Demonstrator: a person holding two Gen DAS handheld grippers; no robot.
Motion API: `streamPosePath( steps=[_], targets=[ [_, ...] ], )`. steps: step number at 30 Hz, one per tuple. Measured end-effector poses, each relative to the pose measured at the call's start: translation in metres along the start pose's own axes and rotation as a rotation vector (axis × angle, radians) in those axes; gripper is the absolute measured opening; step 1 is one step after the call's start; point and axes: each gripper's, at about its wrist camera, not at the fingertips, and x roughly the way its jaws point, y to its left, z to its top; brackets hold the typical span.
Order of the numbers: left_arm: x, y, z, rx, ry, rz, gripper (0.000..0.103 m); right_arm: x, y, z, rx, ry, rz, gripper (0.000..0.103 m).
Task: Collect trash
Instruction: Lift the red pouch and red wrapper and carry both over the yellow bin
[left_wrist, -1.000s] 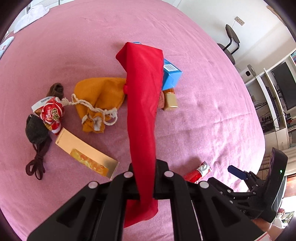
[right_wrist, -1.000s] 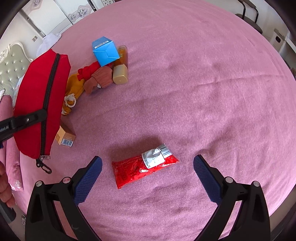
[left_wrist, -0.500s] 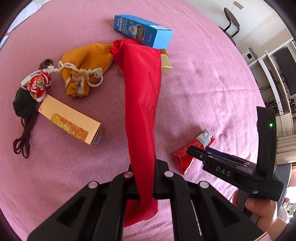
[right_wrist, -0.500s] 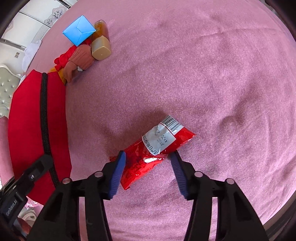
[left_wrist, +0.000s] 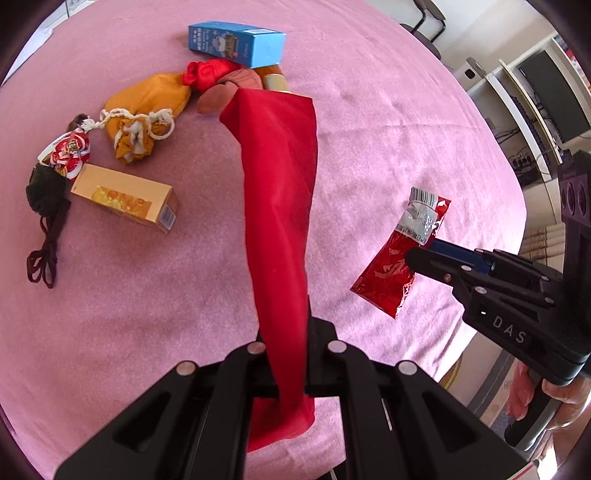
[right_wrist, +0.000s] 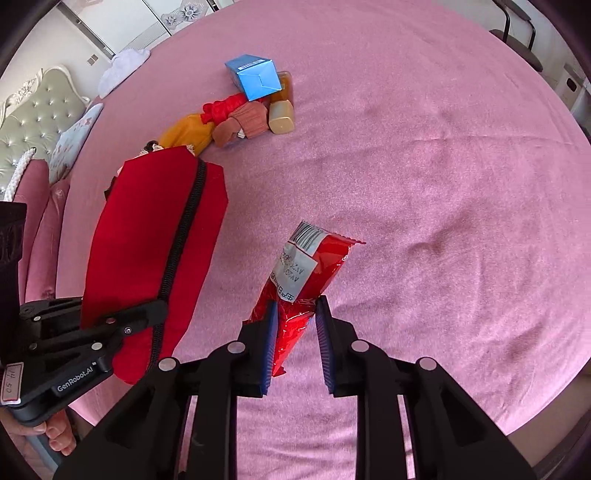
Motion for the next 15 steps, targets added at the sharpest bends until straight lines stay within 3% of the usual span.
streamPosePath(
  steps=[8, 15],
  targets=[
    [-0.003, -0.074, -0.028, 0.165, 0.032, -0.035, 0.004, -0.04, -0.035, -0.04, 0.077, -0.055, -0.023, 0.021],
    [0.015, -0.18, -0.056, 0.322, 0.089, -0.07, 0.004, -0.089, -0.117, -0.107, 0.184, -0.089, -0.083, 0.021]
  ],
)
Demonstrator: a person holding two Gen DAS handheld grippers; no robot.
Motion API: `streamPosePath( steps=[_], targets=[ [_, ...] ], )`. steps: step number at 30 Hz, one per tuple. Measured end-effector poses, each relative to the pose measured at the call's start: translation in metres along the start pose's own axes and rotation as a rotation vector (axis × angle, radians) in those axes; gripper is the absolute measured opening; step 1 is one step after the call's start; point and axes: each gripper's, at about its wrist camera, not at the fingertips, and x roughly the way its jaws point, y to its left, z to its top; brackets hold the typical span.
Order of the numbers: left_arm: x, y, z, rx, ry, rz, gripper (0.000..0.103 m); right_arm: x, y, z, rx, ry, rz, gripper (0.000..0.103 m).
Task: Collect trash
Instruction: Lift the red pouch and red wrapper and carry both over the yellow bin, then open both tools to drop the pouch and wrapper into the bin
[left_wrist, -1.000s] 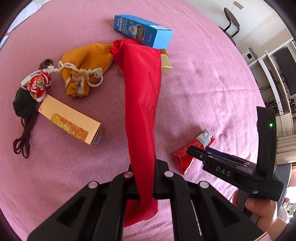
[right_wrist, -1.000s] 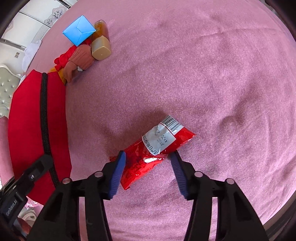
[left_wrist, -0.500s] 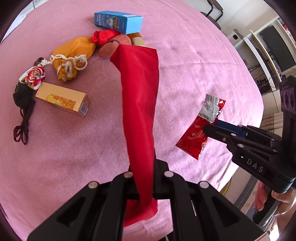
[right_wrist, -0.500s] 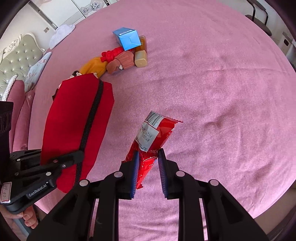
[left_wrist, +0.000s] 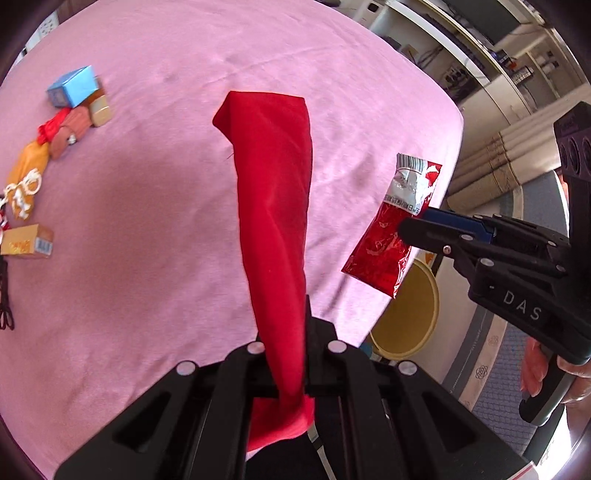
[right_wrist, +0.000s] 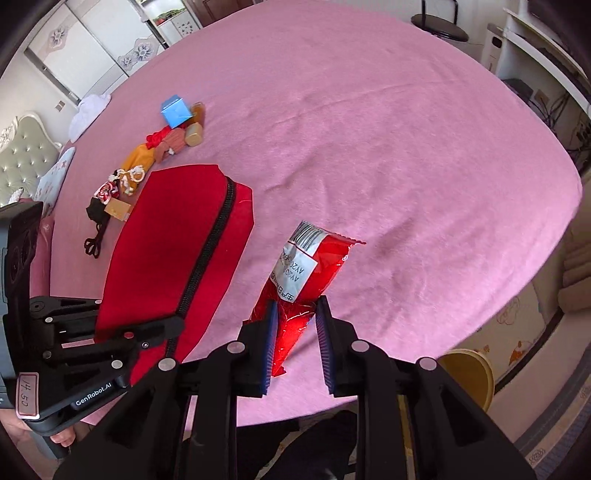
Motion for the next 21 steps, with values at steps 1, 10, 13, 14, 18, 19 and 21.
streamPosePath(
  steps=[1, 10, 13, 14, 18, 19, 21],
  targets=[
    [0.006, -0.017, 0.001, 0.022, 0.008, -0.004, 0.004, -0.006, -0.015, -0.009, 0.014, -0.001, -0.01, 0.021],
    [0.071, -0.181, -0.013, 0.202, 0.11, -0.084, 0.004, -0.052, -0.158, -0.107, 0.169, 0.026, -0.106, 0.021],
    [0.095, -0.223, -0.023, 0.262, 0.155, -0.09, 0.004, -0.058, -0.193, -0.137, 0.225, 0.04, -0.122, 0.022],
    [0.104, -0.236, -0.026, 0.278, 0.17, -0.091, 0.004, -0.059, -0.204, -0.148, 0.245, 0.046, -0.131, 0.022],
    [0.131, -0.272, -0.032, 0.321, 0.219, -0.094, 0.004, -0.06, -0.24, -0.183, 0.323, 0.072, -0.142, 0.022],
    [0.136, -0.278, -0.034, 0.33, 0.232, -0.096, 0.004, -0.059, -0.247, -0.19, 0.339, 0.078, -0.145, 0.022],
    [0.145, -0.292, -0.037, 0.358, 0.254, -0.1, 0.004, -0.06, -0.257, -0.201, 0.366, 0.083, -0.143, 0.022]
  ],
)
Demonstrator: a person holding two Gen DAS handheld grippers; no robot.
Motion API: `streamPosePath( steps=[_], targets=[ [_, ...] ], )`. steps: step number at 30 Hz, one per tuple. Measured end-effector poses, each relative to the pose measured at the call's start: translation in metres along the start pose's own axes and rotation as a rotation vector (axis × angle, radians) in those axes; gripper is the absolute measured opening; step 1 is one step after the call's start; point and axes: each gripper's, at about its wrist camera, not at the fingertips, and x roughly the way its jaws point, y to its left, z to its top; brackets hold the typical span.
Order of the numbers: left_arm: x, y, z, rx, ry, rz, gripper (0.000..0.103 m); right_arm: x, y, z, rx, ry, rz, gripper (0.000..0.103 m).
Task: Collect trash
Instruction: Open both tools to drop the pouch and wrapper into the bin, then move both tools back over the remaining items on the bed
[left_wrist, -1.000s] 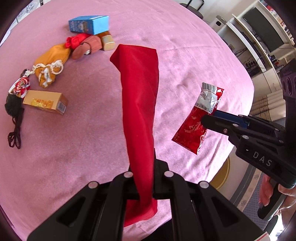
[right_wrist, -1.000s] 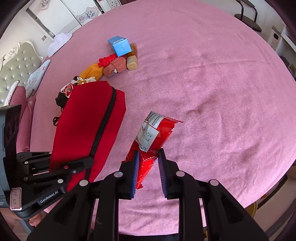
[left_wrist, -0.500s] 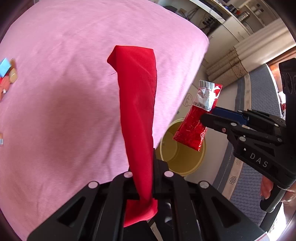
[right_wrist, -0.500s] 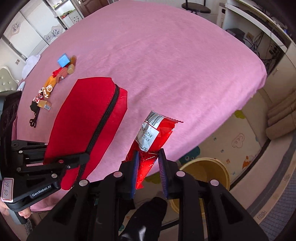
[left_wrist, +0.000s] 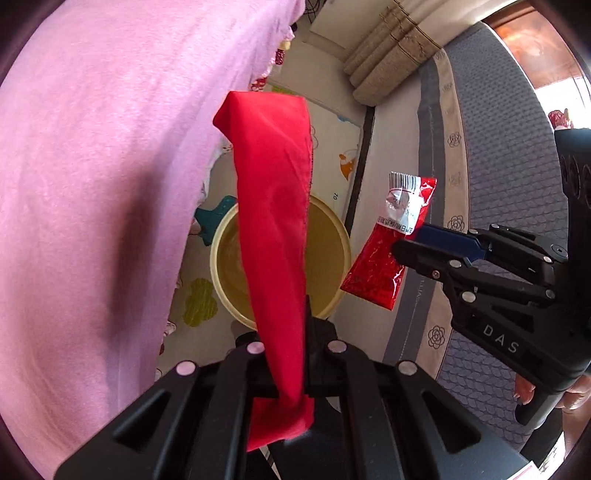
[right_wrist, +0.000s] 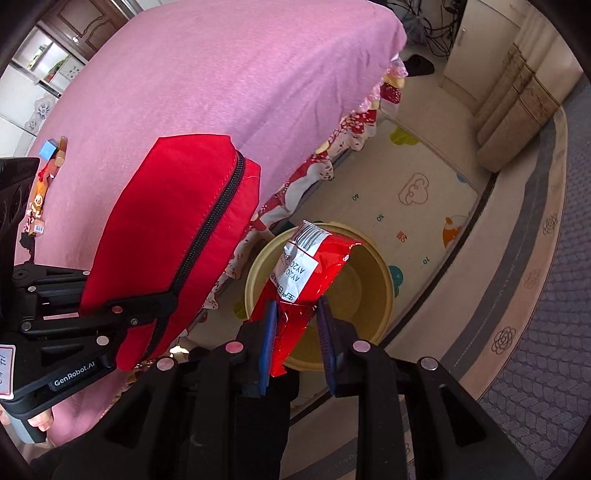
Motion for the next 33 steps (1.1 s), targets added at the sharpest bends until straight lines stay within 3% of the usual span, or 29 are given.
streamPosePath(
  steps=[4, 6, 8, 9, 10, 15, 22, 28, 33],
  targets=[
    [0.018, -0.016, 0.014, 0.06, 0.034, -0.012, 0.004, 0.004, -0.023, -0.006, 0.049, 0.008, 0.005, 0.025],
    [0.024, -0.019, 0.016, 0.076, 0.048, -0.024, 0.014, 0.008, -0.03, -0.007, 0.064, 0.019, 0.005, 0.028],
    [0.035, -0.025, 0.021, 0.083, 0.059, -0.012, 0.053, 0.01, -0.036, -0.009, 0.074, 0.022, -0.015, 0.05],
    [0.035, -0.024, 0.021, 0.086, 0.056, 0.005, 0.072, 0.009, -0.04, -0.011, 0.079, 0.017, -0.033, 0.054],
    [0.037, -0.023, 0.021, 0.089, 0.055, 0.022, 0.075, 0.009, -0.044, -0.013, 0.087, 0.015, -0.043, 0.056],
    [0.045, -0.016, 0.02, 0.071, 0.091, 0.047, 0.075, 0.013, -0.061, -0.019, 0.139, 0.026, -0.028, 0.056],
    [0.023, -0.001, 0.017, 0.025, 0.029, 0.039, 0.075, 0.005, -0.05, -0.012, 0.123, 0.0, -0.029, 0.056],
    [-0.013, 0.03, 0.012, -0.04, -0.058, 0.03, 0.075, -0.012, -0.013, 0.011, 0.06, -0.032, -0.024, 0.056],
    [-0.061, 0.078, -0.002, -0.132, -0.159, 0.035, 0.075, -0.027, 0.047, 0.041, -0.034, -0.079, 0.007, 0.056]
  ],
)
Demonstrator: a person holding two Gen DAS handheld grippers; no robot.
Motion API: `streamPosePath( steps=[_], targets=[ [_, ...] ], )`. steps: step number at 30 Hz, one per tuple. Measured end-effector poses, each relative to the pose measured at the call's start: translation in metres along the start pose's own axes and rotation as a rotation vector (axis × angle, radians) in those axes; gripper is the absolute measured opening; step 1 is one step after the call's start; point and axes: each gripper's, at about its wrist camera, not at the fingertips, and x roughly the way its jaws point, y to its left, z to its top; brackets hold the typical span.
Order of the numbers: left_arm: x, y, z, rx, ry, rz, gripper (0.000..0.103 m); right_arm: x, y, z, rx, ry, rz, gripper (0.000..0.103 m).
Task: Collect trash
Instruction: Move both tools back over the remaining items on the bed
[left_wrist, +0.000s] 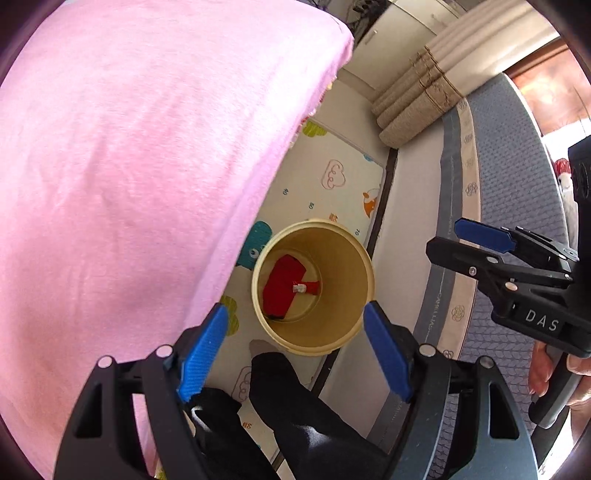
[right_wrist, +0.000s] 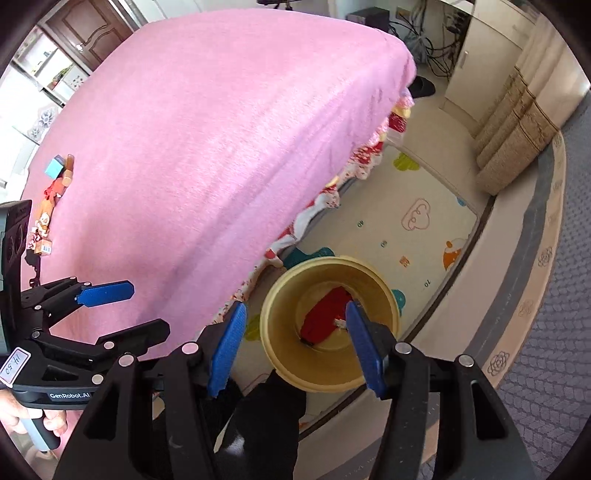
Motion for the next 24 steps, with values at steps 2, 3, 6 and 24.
streamPosePath(
  steps=[2, 3, 6, 24],
  targets=[
    [-0.021, 0.027, -0.006, -0.047, -0.043, 0.015, 0.075, -0.002, 0.033, 0.016, -0.048, -0.016, 0.025, 0.056],
    [-0.031, 0.043, -0.01, -0.075, -0.061, 0.028, 0.075, -0.001, 0.051, 0.024, -0.073, -0.021, 0.038, 0.056],
    [-0.063, 0.095, -0.027, -0.18, -0.116, 0.055, 0.075, 0.002, 0.114, 0.045, -0.155, -0.03, 0.09, 0.056],
    [-0.22, 0.416, -0.187, -0.724, -0.335, 0.291, 0.075, 0.035, 0.485, 0.063, -0.644, -0.007, 0.299, 0.056]
  ],
)
